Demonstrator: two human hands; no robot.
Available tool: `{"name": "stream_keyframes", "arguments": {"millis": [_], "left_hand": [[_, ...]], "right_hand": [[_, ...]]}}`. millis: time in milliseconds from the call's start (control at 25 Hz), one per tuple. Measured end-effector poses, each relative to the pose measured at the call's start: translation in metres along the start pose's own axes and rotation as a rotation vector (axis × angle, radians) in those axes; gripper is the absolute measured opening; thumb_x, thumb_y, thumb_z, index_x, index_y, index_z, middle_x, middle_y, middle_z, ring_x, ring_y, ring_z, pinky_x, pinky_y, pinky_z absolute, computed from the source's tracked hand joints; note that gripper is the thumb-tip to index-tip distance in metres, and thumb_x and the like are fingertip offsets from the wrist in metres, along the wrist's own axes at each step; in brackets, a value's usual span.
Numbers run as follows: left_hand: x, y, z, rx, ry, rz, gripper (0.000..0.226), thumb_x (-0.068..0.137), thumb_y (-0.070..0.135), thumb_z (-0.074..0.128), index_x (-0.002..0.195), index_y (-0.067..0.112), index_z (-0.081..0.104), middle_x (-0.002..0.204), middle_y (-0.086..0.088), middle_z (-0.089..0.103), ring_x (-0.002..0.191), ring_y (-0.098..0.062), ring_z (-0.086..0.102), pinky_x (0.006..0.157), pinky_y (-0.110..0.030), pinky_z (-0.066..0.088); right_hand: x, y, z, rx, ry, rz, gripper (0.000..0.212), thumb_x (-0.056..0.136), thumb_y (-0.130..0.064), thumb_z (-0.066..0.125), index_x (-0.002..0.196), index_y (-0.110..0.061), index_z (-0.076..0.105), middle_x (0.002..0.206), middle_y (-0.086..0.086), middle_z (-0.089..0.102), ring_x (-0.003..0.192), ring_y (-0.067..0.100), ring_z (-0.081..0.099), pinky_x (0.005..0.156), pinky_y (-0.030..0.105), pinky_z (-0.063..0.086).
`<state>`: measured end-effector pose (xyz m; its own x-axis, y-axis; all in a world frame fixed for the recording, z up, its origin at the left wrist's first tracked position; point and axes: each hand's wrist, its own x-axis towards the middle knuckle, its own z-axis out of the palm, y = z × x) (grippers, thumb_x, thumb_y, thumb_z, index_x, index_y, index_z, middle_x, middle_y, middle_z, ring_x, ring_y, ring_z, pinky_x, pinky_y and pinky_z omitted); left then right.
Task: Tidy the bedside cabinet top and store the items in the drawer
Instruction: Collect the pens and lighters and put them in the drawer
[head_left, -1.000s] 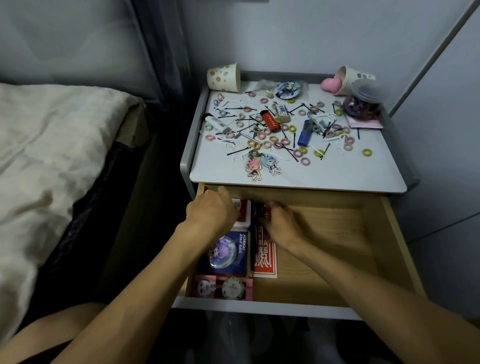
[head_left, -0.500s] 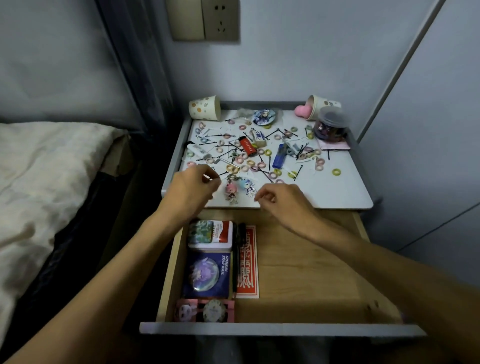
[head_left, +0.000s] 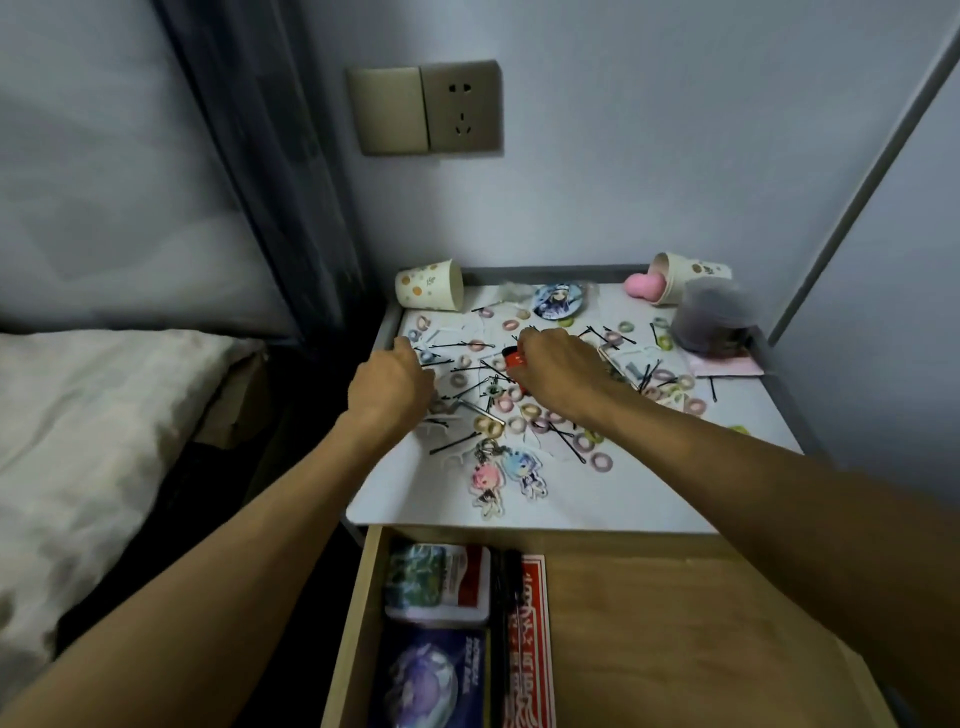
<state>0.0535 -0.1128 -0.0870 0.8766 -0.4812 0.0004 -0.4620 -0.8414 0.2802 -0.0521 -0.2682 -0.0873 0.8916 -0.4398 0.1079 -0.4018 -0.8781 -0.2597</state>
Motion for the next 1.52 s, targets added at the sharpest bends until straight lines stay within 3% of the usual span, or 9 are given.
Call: {"name": "stream_keyframes", "arguments": {"millis": [240,400,520,640,760,1040,1160,1280,1520], "left_hand": [[0.020,0.018,0.011,0.041,0.047,-0.015,0.044,0.094,0.004,0.044,0.136,-0.002,0.034,0.128,-0.027,0.054,0.116,-0.045,0.053,0.091,-0.044,0.043],[0.026,0.026,0.008,-0.021,0.073,0.007,0.051,0.095,0.005,0.044,0.141,-0.007,0.026,0.128,-0.029,0.052,0.114,-0.044,0.054,0.092,-0.046,0.045],[0.015,0.031,-0.006,-0.316,0.021,-0.018,0.032,0.093,0.014,0.052,0.121,-0.002,0.047,0.114,-0.023,0.062,0.100,-0.036,0.061,0.077,-0.039,0.048],[-0.030,0.035,-0.028,-0.890,-0.150,-0.077,0.015,0.096,0.013,0.054,0.108,0.003,0.053,0.092,-0.020,0.066,0.075,-0.025,0.063,0.068,-0.035,0.055],[-0.093,0.028,-0.049,-1.277,-0.341,-0.127,0.006,0.097,-0.002,0.049,0.099,-0.002,0.055,0.083,-0.015,0.062,0.079,-0.027,0.068,0.070,-0.029,0.060],[-0.133,0.019,-0.038,-1.402,-0.434,-0.209,0.025,0.094,-0.012,0.044,0.116,-0.005,0.051,0.092,-0.017,0.068,0.075,-0.024,0.069,0.090,-0.044,0.054],[-0.131,0.023,-0.038,-1.374,-0.431,-0.179,0.022,0.093,-0.012,0.043,0.111,-0.004,0.054,0.084,-0.017,0.065,0.075,-0.024,0.069,0.082,-0.038,0.057],[-0.132,0.027,-0.042,-1.430,-0.424,-0.184,0.023,0.089,-0.011,0.045,0.102,0.001,0.060,0.081,-0.012,0.055,0.067,-0.020,0.057,0.066,-0.030,0.050],[-0.168,0.042,-0.025,-1.469,-0.525,-0.100,0.024,0.092,0.029,0.065,0.104,0.009,0.066,0.069,0.004,0.044,0.058,-0.009,0.039,0.058,-0.025,0.034]], "right_hand": [[0.017,-0.009,0.005,-0.079,-0.025,0.077,0.009,0.089,0.000,0.052,0.091,-0.009,0.050,0.078,0.005,0.053,0.074,0.026,0.053,0.060,0.031,0.037],[0.011,0.002,-0.006,0.137,-0.016,0.127,0.008,0.091,-0.007,0.051,0.084,-0.009,0.048,0.072,0.006,0.053,0.068,0.027,0.057,0.050,0.030,0.039],[-0.001,0.027,-0.022,0.288,0.048,0.256,0.012,0.097,-0.015,0.043,0.102,-0.005,0.048,0.080,0.009,0.058,0.064,0.023,0.056,0.050,0.030,0.038],[-0.018,0.050,-0.029,0.124,-0.034,0.414,0.013,0.093,-0.019,0.051,0.095,-0.006,0.050,0.094,0.015,0.058,0.078,0.029,0.051,0.063,0.031,0.037],[-0.028,0.052,-0.022,0.029,-0.132,0.478,0.017,0.090,-0.026,0.058,0.090,-0.010,0.056,0.104,0.015,0.064,0.085,0.031,0.056,0.067,0.029,0.037],[-0.019,0.040,-0.019,0.016,-0.083,0.517,0.021,0.083,-0.029,0.063,0.091,-0.010,0.060,0.099,0.012,0.065,0.088,0.032,0.061,0.068,0.030,0.041],[-0.026,0.028,-0.034,0.191,-0.080,0.476,0.027,0.089,-0.030,0.061,0.073,-0.010,0.053,0.086,0.012,0.062,0.073,0.027,0.054,0.065,0.030,0.039],[-0.070,0.003,-0.060,0.621,-0.093,0.339,0.033,0.096,-0.033,0.055,0.083,-0.002,0.058,0.068,0.005,0.047,0.056,0.016,0.043,0.054,0.028,0.033],[-0.186,-0.025,-0.058,1.206,-0.322,0.289,0.025,0.101,-0.029,0.047,0.079,-0.017,0.050,0.058,-0.007,0.042,0.048,0.008,0.035,0.047,0.022,0.028]]}}
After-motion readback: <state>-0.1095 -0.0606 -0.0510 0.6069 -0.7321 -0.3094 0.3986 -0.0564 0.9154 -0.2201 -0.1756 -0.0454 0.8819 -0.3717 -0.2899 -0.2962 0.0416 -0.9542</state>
